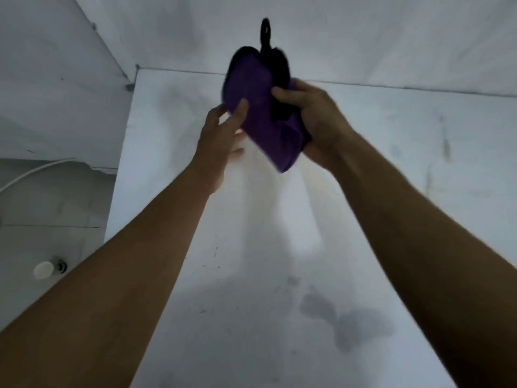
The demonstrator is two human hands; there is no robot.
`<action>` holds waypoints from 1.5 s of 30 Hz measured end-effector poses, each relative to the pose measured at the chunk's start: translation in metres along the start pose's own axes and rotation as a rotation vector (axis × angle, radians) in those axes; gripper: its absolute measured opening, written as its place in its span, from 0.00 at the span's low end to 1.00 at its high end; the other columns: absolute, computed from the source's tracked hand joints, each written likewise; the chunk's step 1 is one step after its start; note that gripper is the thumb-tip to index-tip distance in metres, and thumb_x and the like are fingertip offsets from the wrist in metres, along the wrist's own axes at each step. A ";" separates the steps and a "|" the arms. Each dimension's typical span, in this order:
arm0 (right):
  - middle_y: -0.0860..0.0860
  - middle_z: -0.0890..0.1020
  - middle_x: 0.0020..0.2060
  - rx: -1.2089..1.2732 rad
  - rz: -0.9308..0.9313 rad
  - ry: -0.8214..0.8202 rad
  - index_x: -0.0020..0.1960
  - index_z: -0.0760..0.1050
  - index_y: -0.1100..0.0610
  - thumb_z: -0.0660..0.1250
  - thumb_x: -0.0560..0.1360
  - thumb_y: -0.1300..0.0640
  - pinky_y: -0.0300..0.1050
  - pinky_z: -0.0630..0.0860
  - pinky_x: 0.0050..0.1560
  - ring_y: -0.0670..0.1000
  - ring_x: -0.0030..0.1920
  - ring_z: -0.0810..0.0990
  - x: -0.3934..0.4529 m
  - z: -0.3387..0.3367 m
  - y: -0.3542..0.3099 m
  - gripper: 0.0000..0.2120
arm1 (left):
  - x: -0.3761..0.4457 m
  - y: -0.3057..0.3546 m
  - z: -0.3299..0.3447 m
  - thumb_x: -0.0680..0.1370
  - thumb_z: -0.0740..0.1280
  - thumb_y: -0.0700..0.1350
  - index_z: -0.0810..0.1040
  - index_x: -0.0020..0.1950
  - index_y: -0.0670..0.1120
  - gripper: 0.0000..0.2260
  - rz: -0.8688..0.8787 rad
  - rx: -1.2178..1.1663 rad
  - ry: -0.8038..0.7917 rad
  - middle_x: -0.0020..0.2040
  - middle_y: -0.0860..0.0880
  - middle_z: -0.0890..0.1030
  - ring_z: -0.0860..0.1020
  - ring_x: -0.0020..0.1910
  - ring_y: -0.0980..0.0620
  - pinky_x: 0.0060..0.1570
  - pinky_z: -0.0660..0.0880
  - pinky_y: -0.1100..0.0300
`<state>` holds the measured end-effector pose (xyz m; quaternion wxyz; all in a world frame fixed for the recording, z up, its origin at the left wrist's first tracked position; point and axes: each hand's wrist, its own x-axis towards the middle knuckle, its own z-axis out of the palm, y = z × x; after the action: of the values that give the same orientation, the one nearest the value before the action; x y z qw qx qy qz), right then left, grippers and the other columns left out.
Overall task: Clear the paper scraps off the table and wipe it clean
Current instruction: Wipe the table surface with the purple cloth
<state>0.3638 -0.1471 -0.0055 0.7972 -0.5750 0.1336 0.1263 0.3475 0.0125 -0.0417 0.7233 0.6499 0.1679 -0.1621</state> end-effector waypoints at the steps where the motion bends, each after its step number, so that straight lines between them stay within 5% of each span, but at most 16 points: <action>1: 0.64 0.81 0.49 0.028 0.041 0.014 0.55 0.77 0.67 0.66 0.74 0.69 0.59 0.78 0.58 0.59 0.48 0.80 -0.004 0.013 0.009 0.09 | -0.002 0.003 -0.005 0.77 0.73 0.51 0.75 0.66 0.46 0.21 0.018 -0.091 0.051 0.59 0.47 0.83 0.83 0.56 0.47 0.56 0.81 0.46; 4: 0.56 0.84 0.41 -0.383 0.047 0.183 0.50 0.80 0.63 0.69 0.71 0.63 0.49 0.79 0.45 0.53 0.40 0.81 -0.021 0.036 0.046 0.09 | -0.011 0.004 -0.031 0.72 0.74 0.43 0.78 0.62 0.46 0.18 0.156 0.158 0.328 0.52 0.52 0.83 0.82 0.50 0.51 0.54 0.82 0.49; 6: 0.53 0.83 0.50 -0.827 0.025 0.220 0.57 0.79 0.58 0.69 0.71 0.54 0.44 0.75 0.51 0.51 0.49 0.80 -0.041 0.043 0.077 0.16 | -0.022 -0.007 -0.052 0.73 0.70 0.43 0.71 0.71 0.48 0.26 0.213 0.588 0.427 0.61 0.51 0.78 0.77 0.60 0.50 0.60 0.76 0.53; 9: 0.53 0.77 0.59 -1.042 -0.078 0.239 0.65 0.73 0.58 0.65 0.76 0.55 0.48 0.72 0.60 0.53 0.60 0.74 -0.076 0.047 0.115 0.18 | -0.032 -0.037 -0.075 0.77 0.66 0.42 0.56 0.81 0.43 0.34 0.295 1.046 0.444 0.78 0.42 0.62 0.59 0.77 0.42 0.75 0.58 0.47; 14: 0.56 0.74 0.66 -1.349 -0.380 0.364 0.66 0.73 0.59 0.66 0.74 0.61 0.53 0.69 0.67 0.56 0.66 0.71 -0.094 0.012 0.146 0.20 | -0.020 -0.102 -0.061 0.84 0.46 0.54 0.48 0.82 0.39 0.30 0.351 1.447 0.355 0.82 0.39 0.49 0.48 0.81 0.40 0.79 0.45 0.45; 19: 0.57 0.54 0.79 -1.508 -0.228 0.529 0.79 0.55 0.60 0.54 0.82 0.49 0.56 0.47 0.79 0.56 0.80 0.49 -0.097 -0.060 0.138 0.29 | 0.026 -0.091 -0.031 0.83 0.44 0.58 0.48 0.82 0.39 0.33 0.381 1.495 0.394 0.82 0.38 0.50 0.48 0.81 0.40 0.79 0.44 0.42; 23: 0.55 0.51 0.80 -1.407 -0.156 0.647 0.80 0.50 0.60 0.50 0.83 0.49 0.55 0.46 0.79 0.52 0.80 0.46 -0.102 -0.110 0.137 0.29 | 0.041 -0.092 0.014 0.83 0.46 0.57 0.50 0.81 0.38 0.32 0.385 1.439 0.424 0.81 0.38 0.52 0.49 0.81 0.40 0.79 0.46 0.42; 28: 0.53 0.50 0.80 -1.364 -0.214 0.636 0.80 0.49 0.59 0.49 0.85 0.49 0.51 0.45 0.80 0.49 0.80 0.44 -0.105 -0.117 0.142 0.28 | 0.015 -0.109 0.093 0.84 0.48 0.48 0.63 0.77 0.35 0.26 0.659 1.248 0.113 0.77 0.37 0.65 0.62 0.78 0.41 0.79 0.53 0.50; 32: 0.53 0.50 0.81 -1.347 -0.226 0.630 0.80 0.49 0.59 0.49 0.85 0.50 0.52 0.46 0.80 0.48 0.80 0.43 -0.105 -0.119 0.141 0.27 | 0.020 -0.084 0.068 0.84 0.54 0.45 0.68 0.73 0.31 0.23 0.662 1.012 0.423 0.72 0.33 0.71 0.70 0.72 0.36 0.74 0.61 0.49; 37: 0.55 0.51 0.80 -1.356 -0.235 0.640 0.80 0.50 0.61 0.50 0.85 0.52 0.53 0.47 0.79 0.50 0.80 0.44 -0.105 -0.121 0.142 0.27 | 0.034 -0.087 0.022 0.85 0.47 0.48 0.55 0.81 0.38 0.25 0.510 1.311 0.421 0.81 0.42 0.56 0.52 0.81 0.43 0.80 0.48 0.47; 42: 0.55 0.51 0.80 -1.275 -0.274 0.663 0.80 0.50 0.61 0.52 0.85 0.55 0.52 0.47 0.80 0.49 0.80 0.45 -0.104 -0.122 0.141 0.27 | 0.019 -0.105 0.089 0.84 0.48 0.49 0.54 0.81 0.39 0.27 0.462 1.319 0.485 0.82 0.43 0.55 0.53 0.81 0.43 0.79 0.49 0.46; 45: 0.55 0.53 0.80 -1.178 -0.315 0.690 0.80 0.51 0.62 0.53 0.85 0.57 0.53 0.48 0.80 0.50 0.80 0.46 -0.106 -0.123 0.140 0.26 | 0.001 -0.107 0.136 0.83 0.54 0.49 0.56 0.81 0.41 0.27 0.455 1.290 0.316 0.82 0.44 0.56 0.53 0.81 0.44 0.77 0.50 0.47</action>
<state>0.2068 -0.2265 -0.1288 0.2737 -0.9311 0.2036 -0.1290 0.3043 -0.1342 -0.1230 0.1764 0.9841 0.0013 0.0224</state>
